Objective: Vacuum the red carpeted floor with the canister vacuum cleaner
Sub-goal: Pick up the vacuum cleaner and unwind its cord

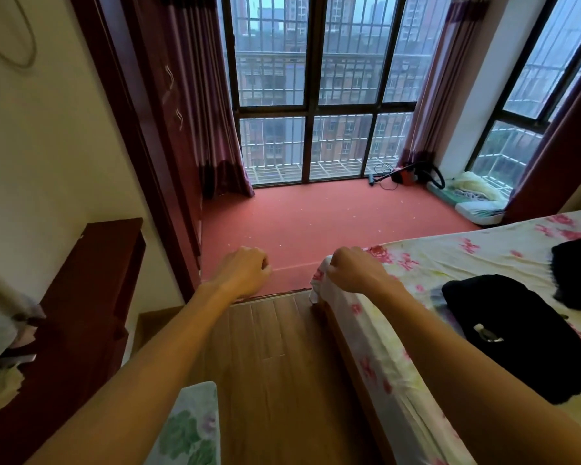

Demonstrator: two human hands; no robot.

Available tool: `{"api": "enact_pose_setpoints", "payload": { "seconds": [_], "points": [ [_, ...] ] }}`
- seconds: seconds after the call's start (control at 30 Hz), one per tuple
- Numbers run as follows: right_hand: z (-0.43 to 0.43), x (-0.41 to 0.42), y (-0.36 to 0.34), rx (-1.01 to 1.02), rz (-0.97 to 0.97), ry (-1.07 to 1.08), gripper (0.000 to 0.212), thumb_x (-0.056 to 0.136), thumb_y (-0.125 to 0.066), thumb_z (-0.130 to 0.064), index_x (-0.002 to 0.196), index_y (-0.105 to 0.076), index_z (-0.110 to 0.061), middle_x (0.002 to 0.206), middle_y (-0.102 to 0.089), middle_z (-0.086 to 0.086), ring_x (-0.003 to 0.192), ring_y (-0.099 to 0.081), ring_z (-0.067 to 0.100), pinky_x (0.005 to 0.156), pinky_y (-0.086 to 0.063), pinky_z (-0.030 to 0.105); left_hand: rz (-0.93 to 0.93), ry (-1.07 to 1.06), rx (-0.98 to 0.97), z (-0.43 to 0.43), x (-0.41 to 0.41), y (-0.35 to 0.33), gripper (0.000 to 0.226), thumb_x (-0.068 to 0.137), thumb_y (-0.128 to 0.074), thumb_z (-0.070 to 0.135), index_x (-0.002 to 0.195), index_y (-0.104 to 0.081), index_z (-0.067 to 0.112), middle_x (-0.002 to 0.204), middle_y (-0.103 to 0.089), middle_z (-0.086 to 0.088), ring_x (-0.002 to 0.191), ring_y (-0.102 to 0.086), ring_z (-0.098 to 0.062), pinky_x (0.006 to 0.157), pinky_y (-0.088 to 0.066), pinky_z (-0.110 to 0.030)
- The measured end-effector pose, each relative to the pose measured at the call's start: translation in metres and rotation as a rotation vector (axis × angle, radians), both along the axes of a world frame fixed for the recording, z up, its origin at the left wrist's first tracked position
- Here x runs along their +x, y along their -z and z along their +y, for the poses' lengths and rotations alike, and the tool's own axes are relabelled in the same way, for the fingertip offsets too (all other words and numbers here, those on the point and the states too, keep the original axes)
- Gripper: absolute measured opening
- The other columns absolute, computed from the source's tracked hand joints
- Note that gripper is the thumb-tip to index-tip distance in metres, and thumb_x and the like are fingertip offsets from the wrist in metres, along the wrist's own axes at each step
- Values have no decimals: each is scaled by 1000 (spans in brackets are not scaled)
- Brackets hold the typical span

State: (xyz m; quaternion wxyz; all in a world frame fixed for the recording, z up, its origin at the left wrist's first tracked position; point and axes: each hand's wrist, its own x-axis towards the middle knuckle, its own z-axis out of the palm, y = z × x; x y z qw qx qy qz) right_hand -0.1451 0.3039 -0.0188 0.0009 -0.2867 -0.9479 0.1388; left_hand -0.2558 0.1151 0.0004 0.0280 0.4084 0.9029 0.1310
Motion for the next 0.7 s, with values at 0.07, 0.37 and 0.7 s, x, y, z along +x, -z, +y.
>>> {"api": "enact_pose_setpoints", "payload": {
  "seconds": [0.07,0.37,0.7],
  "points": [
    [21,-21,2,-3,4,-8,23,95,-54,-24,90,-67,-6,88,-68,8,71,-63,23,59,-48,27,2,0,-21,19,-22,2,25,96,-50,24,101,-71,11,106,-70,-9,92,-64,-25,74,-48,-32],
    [127,-122,19,-78,31,-37,27,97,-55,-27,100,-71,-6,103,-72,11,85,-70,25,67,-53,26,-9,-35,-114,117,-121,3,27,92,-50,26,102,-72,12,108,-70,-10,97,-64,-29,79,-51,-35],
    [217,-237,21,-101,25,-53,27,96,-54,-24,99,-71,-3,102,-72,14,86,-68,28,67,-51,27,-20,-67,-132,201,-234,11,26,92,-50,27,99,-71,14,107,-71,-10,96,-64,-31,77,-51,-35]
  ]
}}
